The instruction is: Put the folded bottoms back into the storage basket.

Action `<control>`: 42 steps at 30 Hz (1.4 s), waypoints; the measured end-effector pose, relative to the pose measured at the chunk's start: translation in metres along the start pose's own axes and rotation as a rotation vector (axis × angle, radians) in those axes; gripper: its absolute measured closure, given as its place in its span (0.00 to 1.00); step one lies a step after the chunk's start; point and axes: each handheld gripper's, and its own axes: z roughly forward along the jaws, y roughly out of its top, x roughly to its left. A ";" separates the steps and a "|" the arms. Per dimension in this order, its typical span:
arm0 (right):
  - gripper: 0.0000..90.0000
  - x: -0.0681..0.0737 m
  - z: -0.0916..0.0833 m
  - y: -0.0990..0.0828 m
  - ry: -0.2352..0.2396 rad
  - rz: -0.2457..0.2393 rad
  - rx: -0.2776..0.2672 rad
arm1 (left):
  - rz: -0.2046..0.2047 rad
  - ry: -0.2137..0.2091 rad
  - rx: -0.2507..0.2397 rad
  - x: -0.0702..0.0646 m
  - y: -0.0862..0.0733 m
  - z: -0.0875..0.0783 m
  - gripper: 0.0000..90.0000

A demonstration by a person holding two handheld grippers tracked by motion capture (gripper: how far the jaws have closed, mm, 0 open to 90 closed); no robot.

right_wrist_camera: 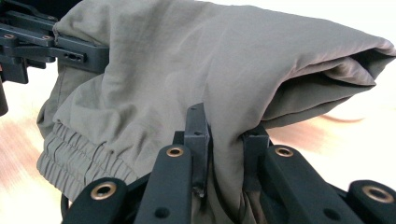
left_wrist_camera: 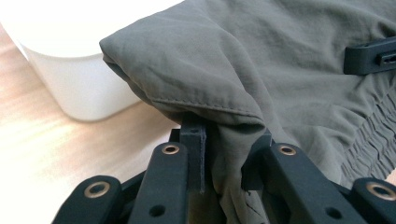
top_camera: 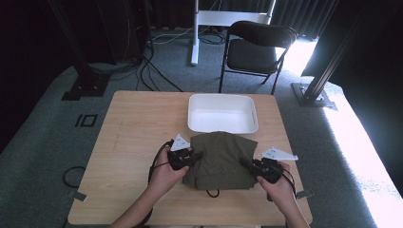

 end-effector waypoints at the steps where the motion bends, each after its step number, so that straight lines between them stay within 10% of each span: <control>1: 0.87 0.000 -0.001 0.003 -0.001 -0.004 -0.005 | 0.008 0.001 -0.005 -0.001 0.005 -0.001 0.86; 42: 0.87 -0.043 -0.001 0.104 -0.041 0.073 -0.127 | 0.011 0.008 -0.067 0.036 0.117 0.012 0.87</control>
